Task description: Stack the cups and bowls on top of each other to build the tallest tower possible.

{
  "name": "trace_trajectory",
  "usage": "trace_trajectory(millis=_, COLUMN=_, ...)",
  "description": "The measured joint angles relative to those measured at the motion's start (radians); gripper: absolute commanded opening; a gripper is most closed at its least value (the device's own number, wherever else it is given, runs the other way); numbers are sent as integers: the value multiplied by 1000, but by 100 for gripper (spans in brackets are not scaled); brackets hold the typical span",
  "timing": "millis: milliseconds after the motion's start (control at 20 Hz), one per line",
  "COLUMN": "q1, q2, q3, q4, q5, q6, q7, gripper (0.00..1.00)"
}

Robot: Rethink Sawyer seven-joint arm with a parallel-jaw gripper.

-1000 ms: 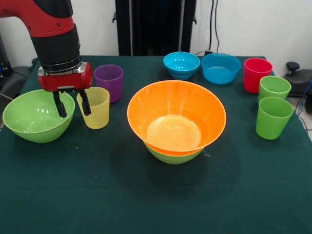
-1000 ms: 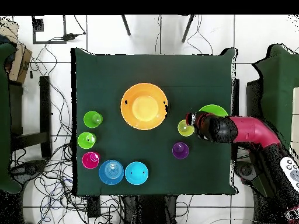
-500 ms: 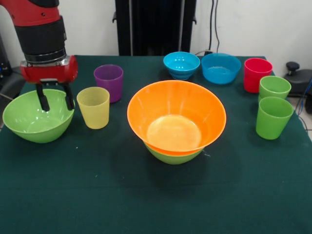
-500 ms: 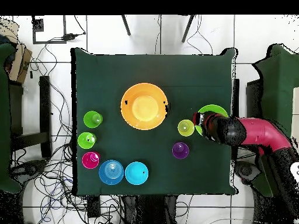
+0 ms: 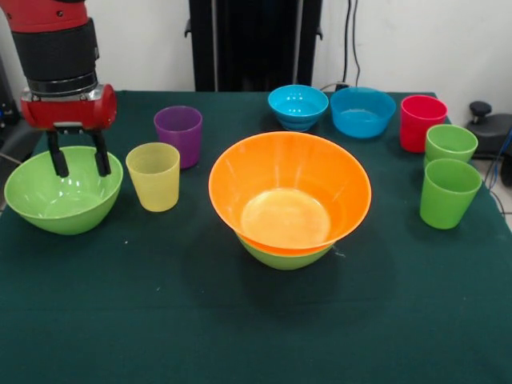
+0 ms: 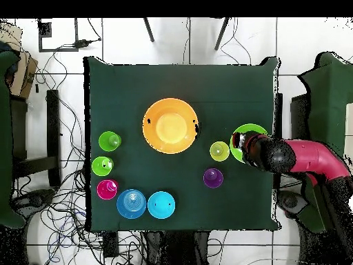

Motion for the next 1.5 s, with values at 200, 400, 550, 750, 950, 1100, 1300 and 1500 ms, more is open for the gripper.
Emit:
trace_trajectory(millis=200, q1=1, q2=1, q3=0, q4=-1, q5=-21, q6=0, q7=0, gripper=100)
trace_trajectory(millis=400, q1=4, q2=12, q3=-1, q4=-2, q5=-37, q6=0, q7=0, gripper=100)
trace_trajectory(millis=550, q1=6, q2=31, q3=-1, q4=-4, q5=-56, q6=0, q7=0, gripper=100)
trace_trajectory(millis=750, q1=10, q2=58, q3=-5, q4=-9, q5=-75, q6=0, q7=0, gripper=100)
trace_trajectory(millis=950, q1=11, q2=88, q3=-6, q4=-15, q5=-86, q6=-2, q7=0, gripper=100)
trace_trajectory(millis=1100, q1=12, q2=102, q3=-6, q4=-15, q5=-87, q6=-10, q7=0, gripper=100)
trace_trajectory(millis=1300, q1=13, q2=126, q3=-7, q4=-16, q5=-87, q6=-22, q7=0, gripper=0)
trace_trajectory(millis=1500, q1=13, q2=130, q3=-7, q4=-16, q5=-89, q6=-30, q7=0, gripper=0)
